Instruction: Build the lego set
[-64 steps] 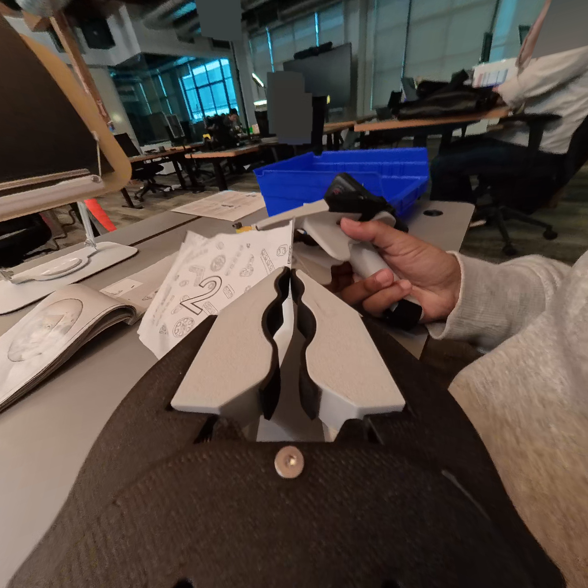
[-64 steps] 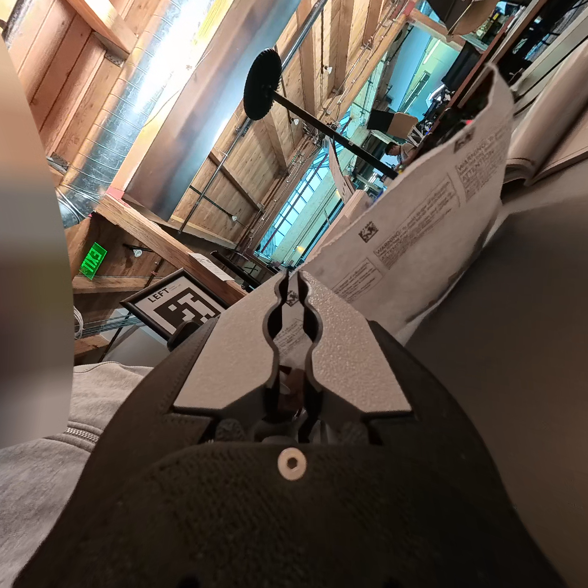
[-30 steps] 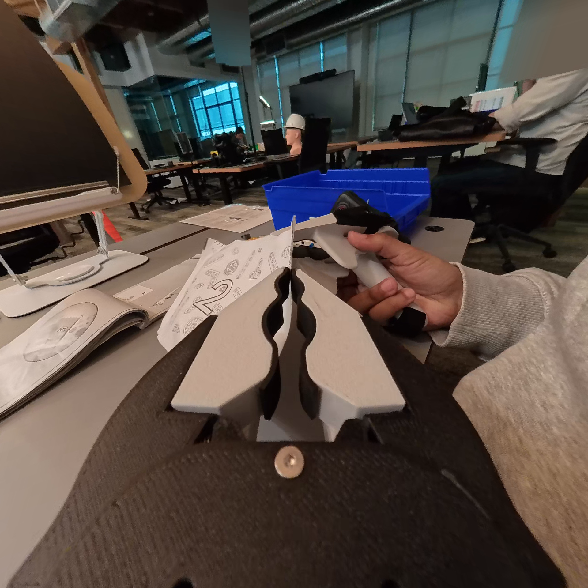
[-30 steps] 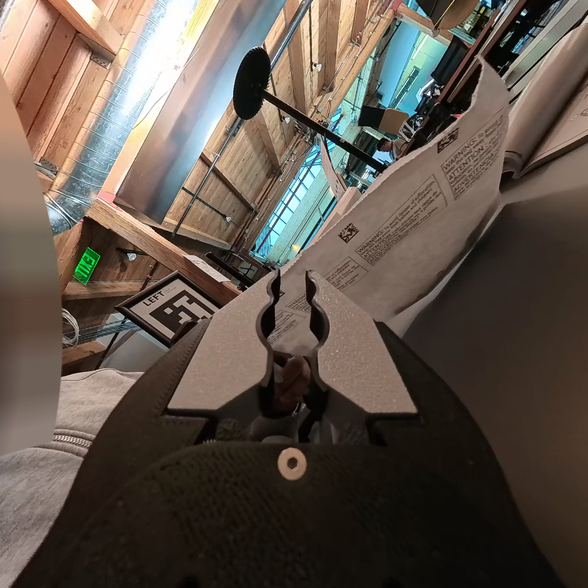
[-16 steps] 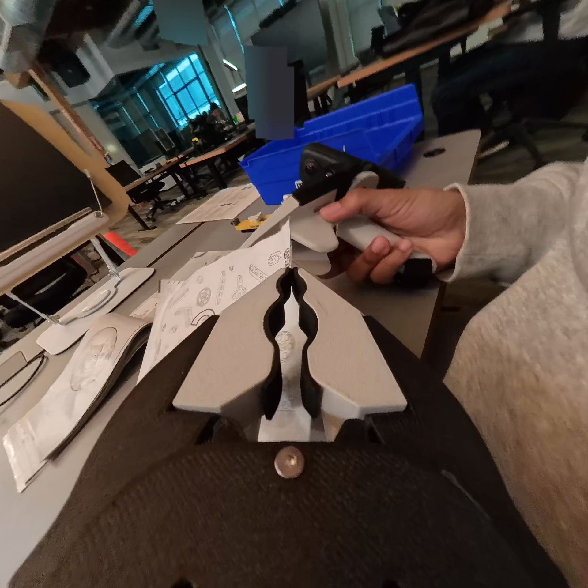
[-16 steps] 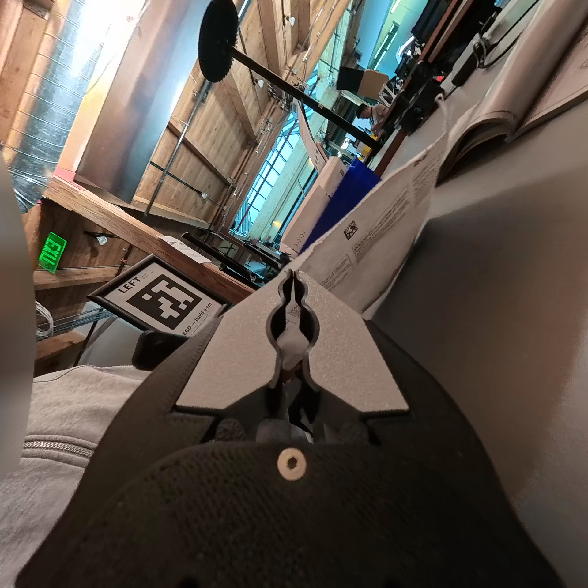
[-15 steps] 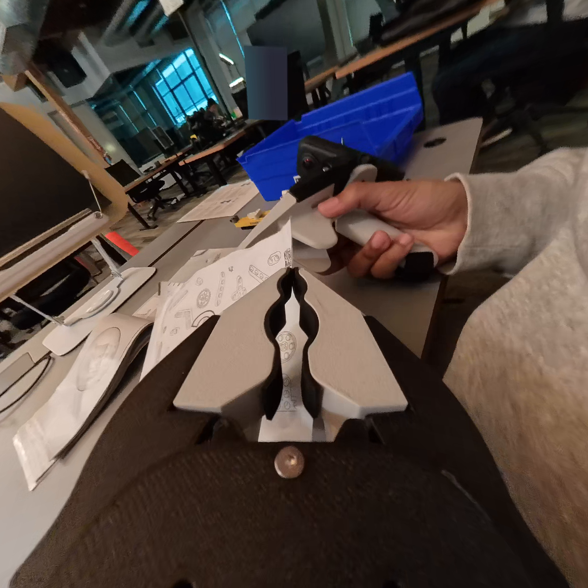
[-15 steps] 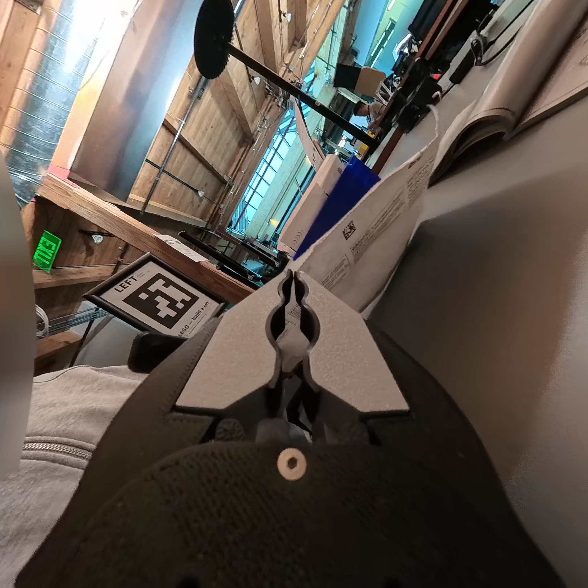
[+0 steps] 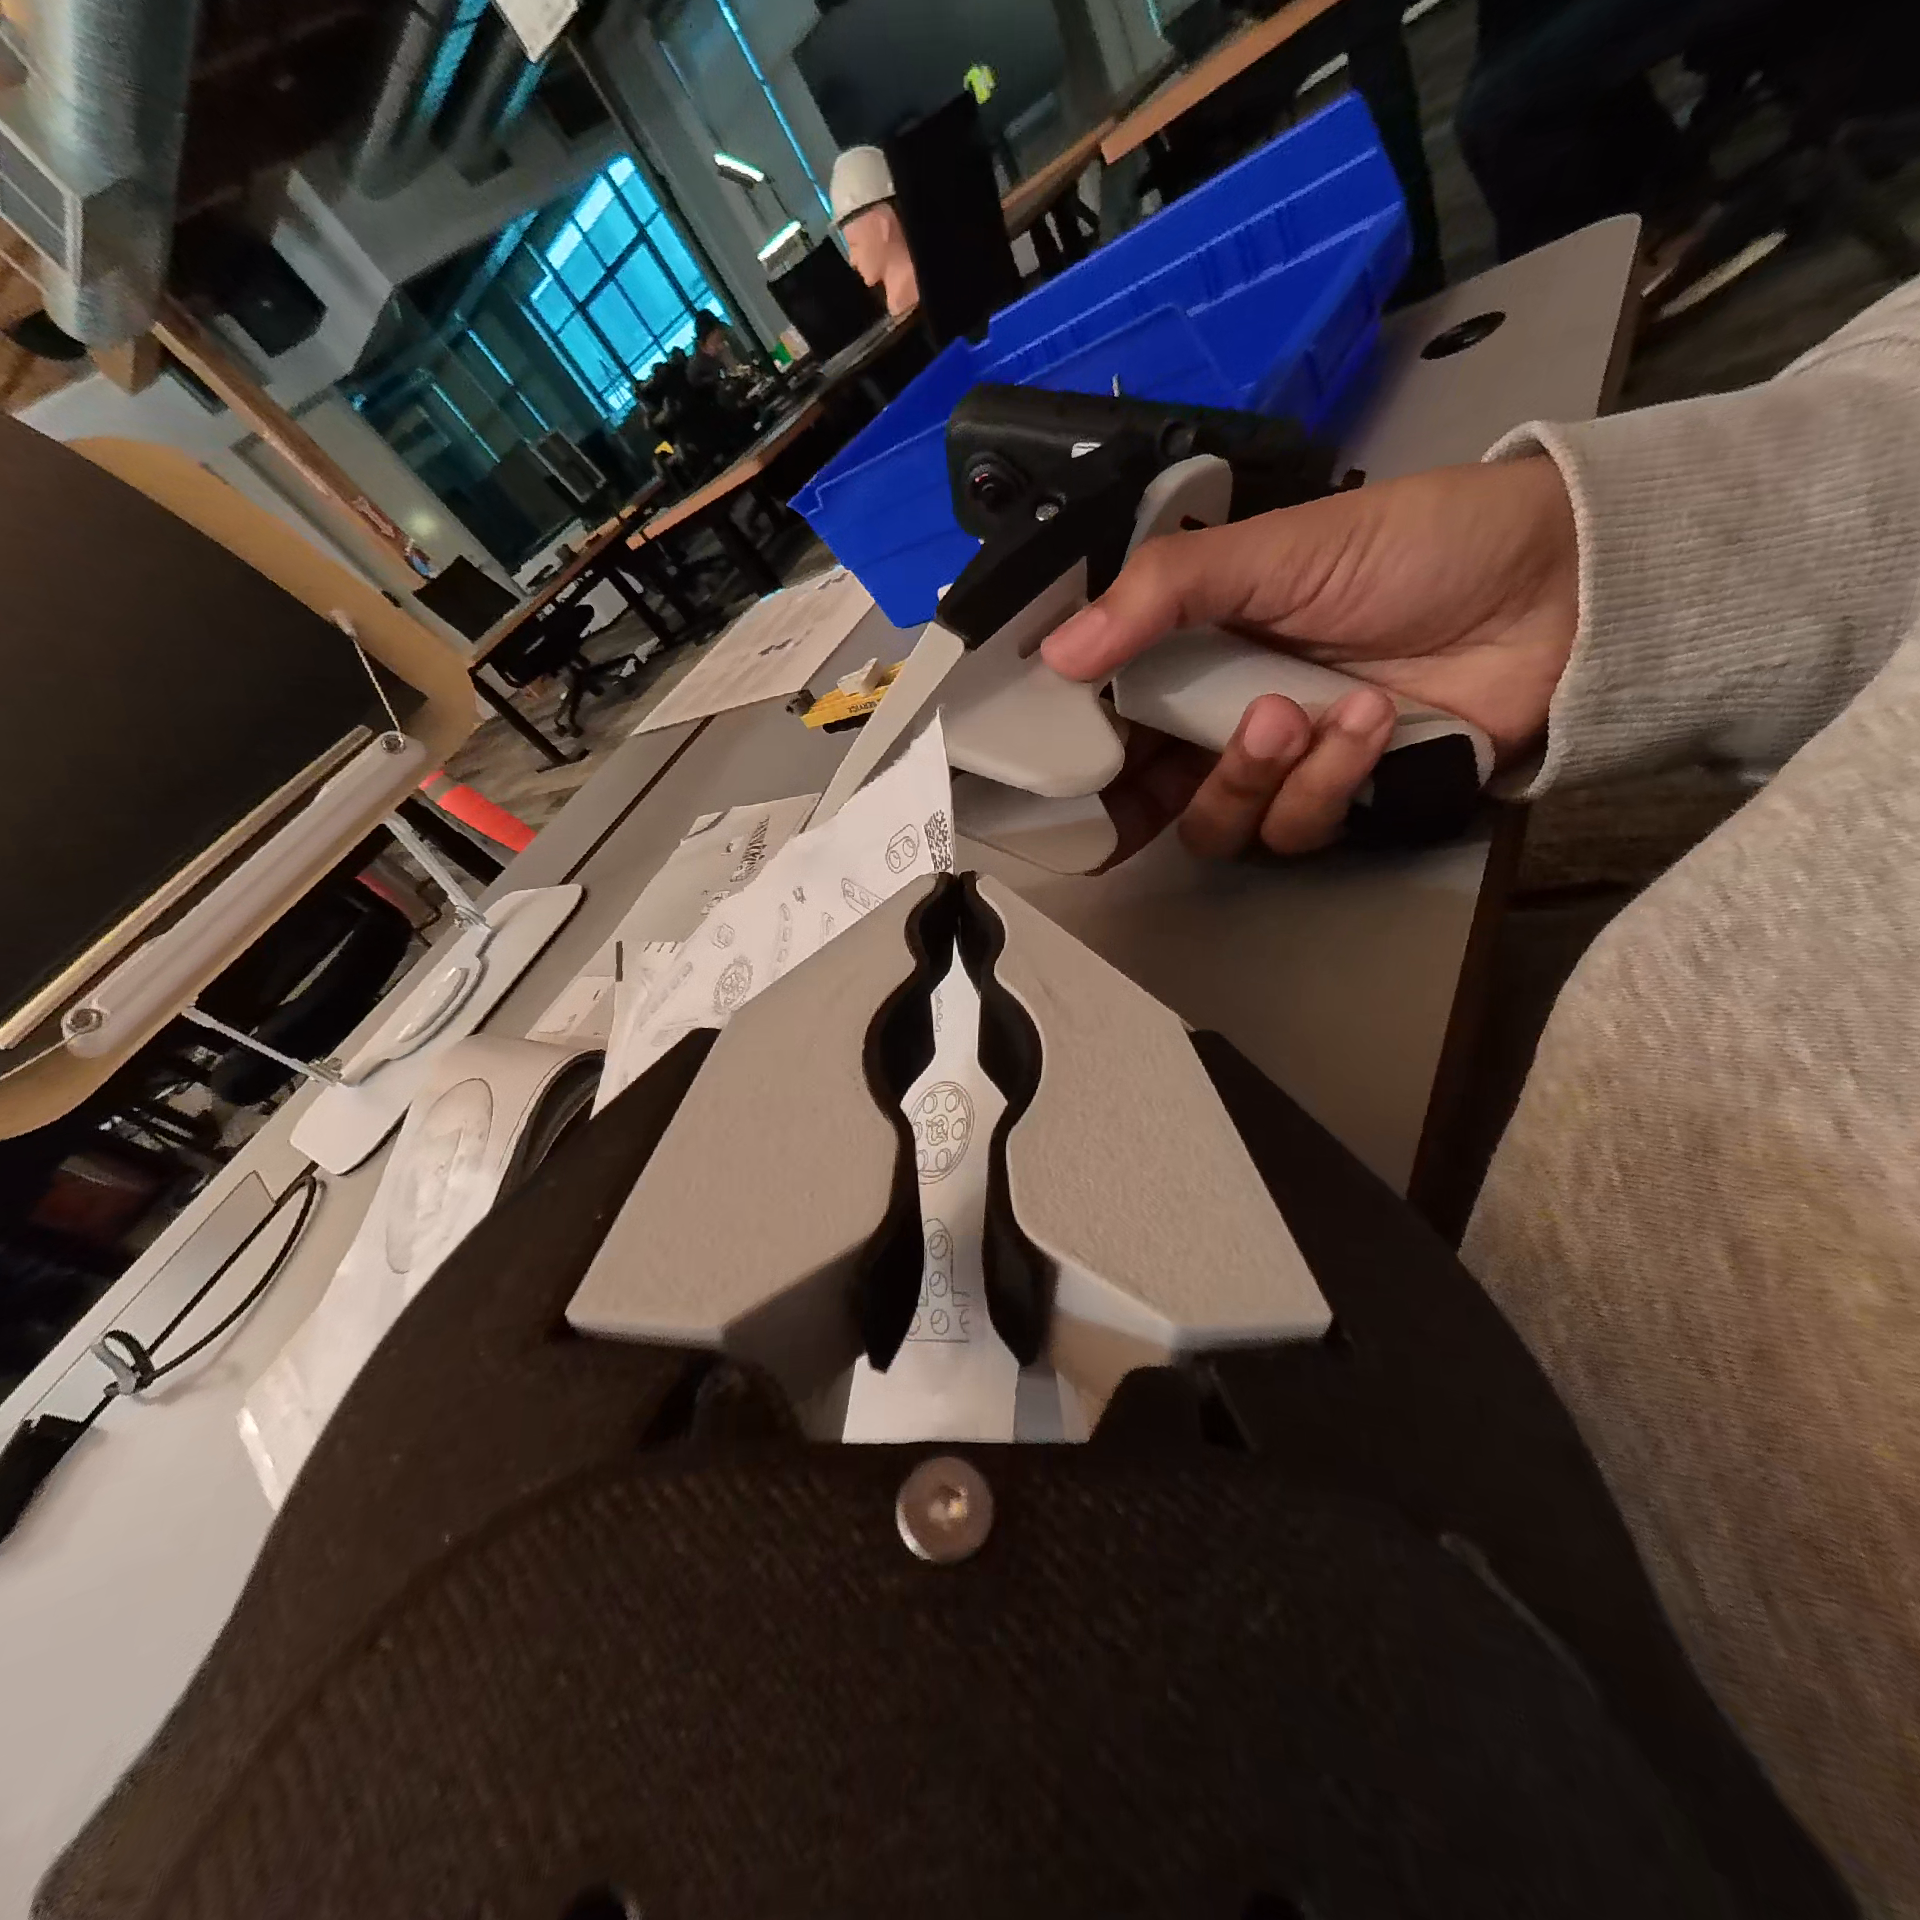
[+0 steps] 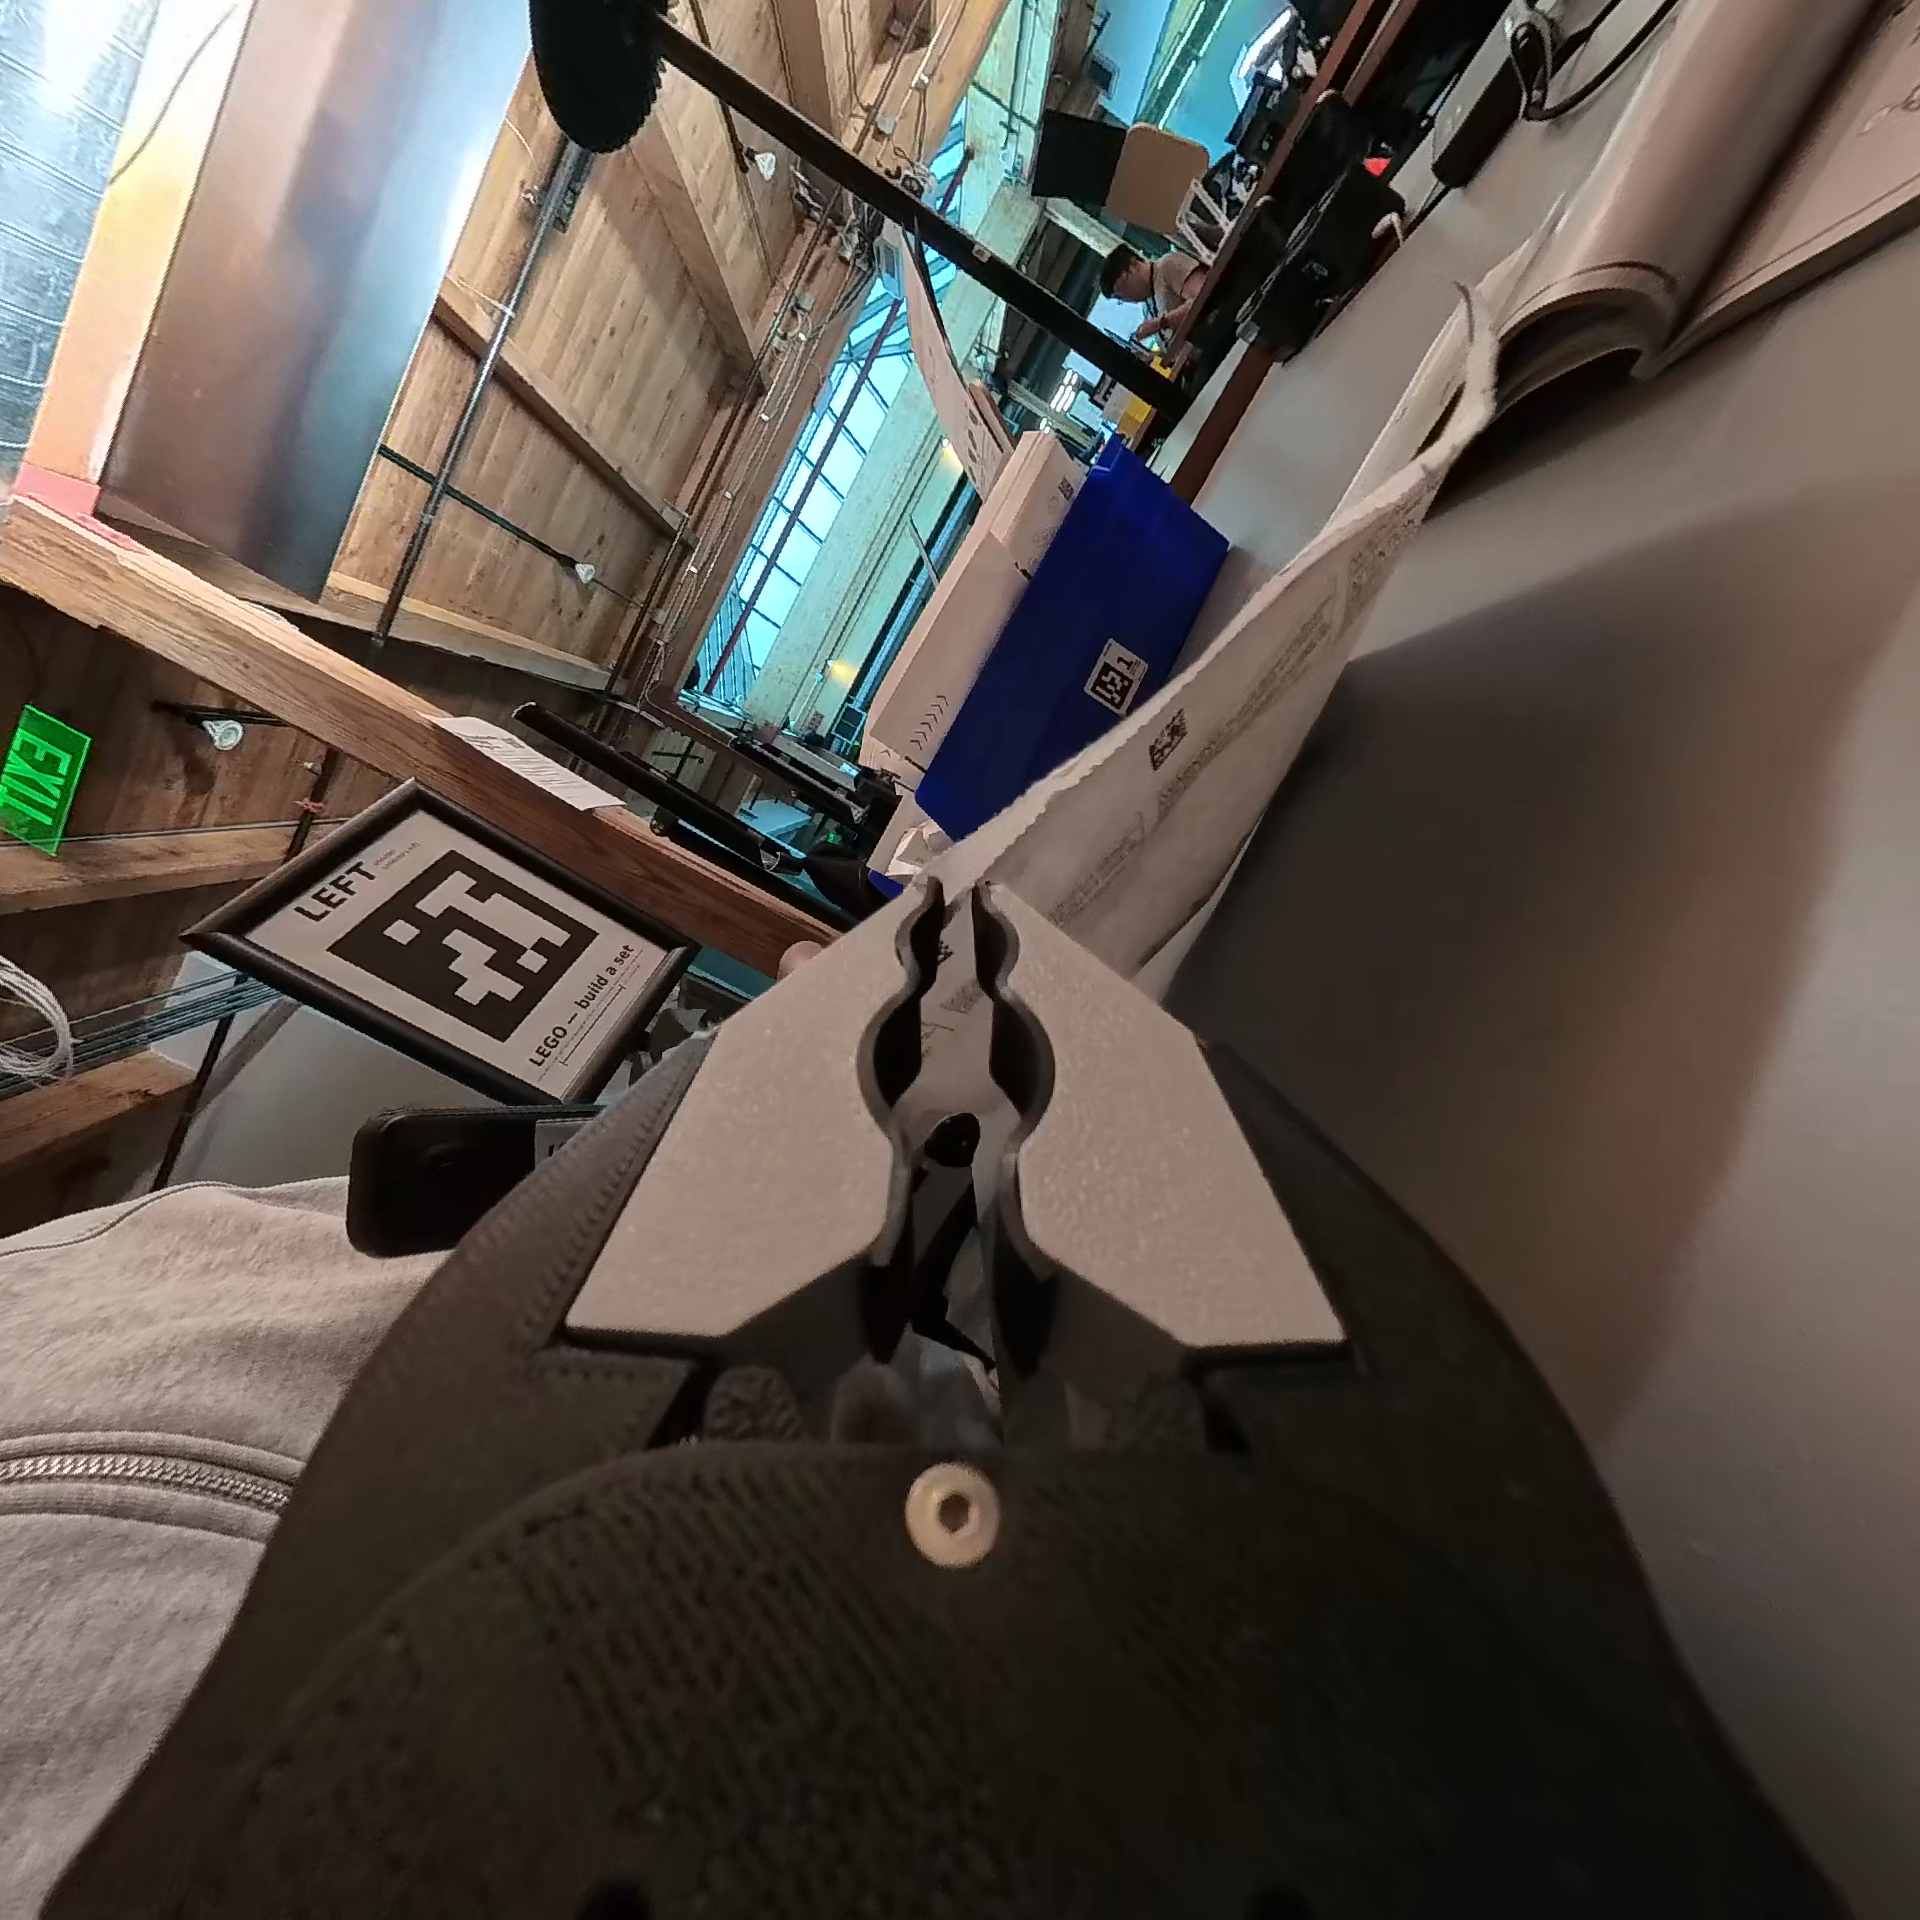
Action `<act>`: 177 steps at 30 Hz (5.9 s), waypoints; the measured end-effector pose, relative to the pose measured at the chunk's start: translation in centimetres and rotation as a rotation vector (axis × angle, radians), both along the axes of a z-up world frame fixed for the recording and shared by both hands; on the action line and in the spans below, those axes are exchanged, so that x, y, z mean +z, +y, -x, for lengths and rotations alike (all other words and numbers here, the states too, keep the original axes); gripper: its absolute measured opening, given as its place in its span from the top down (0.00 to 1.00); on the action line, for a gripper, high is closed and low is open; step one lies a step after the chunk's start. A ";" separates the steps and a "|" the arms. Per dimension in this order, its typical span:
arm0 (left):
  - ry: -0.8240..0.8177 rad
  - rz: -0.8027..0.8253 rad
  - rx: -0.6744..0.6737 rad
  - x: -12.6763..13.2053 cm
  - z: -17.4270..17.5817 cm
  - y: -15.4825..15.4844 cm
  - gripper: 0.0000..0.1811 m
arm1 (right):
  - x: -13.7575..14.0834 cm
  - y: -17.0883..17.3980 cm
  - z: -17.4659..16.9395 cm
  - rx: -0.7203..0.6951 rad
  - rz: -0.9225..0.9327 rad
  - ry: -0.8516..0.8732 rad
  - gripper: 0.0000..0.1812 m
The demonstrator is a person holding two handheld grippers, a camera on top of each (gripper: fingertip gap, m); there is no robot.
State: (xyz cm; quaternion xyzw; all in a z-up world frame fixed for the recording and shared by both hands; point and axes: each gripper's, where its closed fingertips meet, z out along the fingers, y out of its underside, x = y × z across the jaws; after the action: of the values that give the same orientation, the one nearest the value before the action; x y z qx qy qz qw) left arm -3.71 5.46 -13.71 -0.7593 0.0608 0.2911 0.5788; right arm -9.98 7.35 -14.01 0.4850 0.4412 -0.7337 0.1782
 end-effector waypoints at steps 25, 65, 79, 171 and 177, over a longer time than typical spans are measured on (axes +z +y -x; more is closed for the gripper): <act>-0.911 -0.214 0.201 3.6 5.6 -0.2 0.58 | 4.3 -3.8 -3.6 -0.236 -0.927 0.705 1.00; -0.383 -0.073 0.197 4.1 3.8 0.2 1.00 | 3.4 1.9 -0.3 -0.432 -0.751 0.389 0.67; -0.373 -0.154 0.173 5.2 2.5 1.7 1.00 | 0.4 3.6 0.2 -0.337 -0.637 0.228 1.00; -1.167 -0.724 0.114 5.3 8.6 -3.9 0.50 | 2.8 -3.6 5.3 0.230 -1.848 0.524 1.00; -1.105 -0.718 0.254 3.9 10.4 -5.2 0.58 | 1.4 -5.9 4.1 0.280 -1.836 0.560 1.00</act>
State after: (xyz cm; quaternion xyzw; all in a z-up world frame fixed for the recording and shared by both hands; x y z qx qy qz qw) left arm -14.07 0.22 -9.82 -0.5582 -0.4350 -0.0722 0.7028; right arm -14.12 1.49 -12.61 0.1861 0.9224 -0.1649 -0.2957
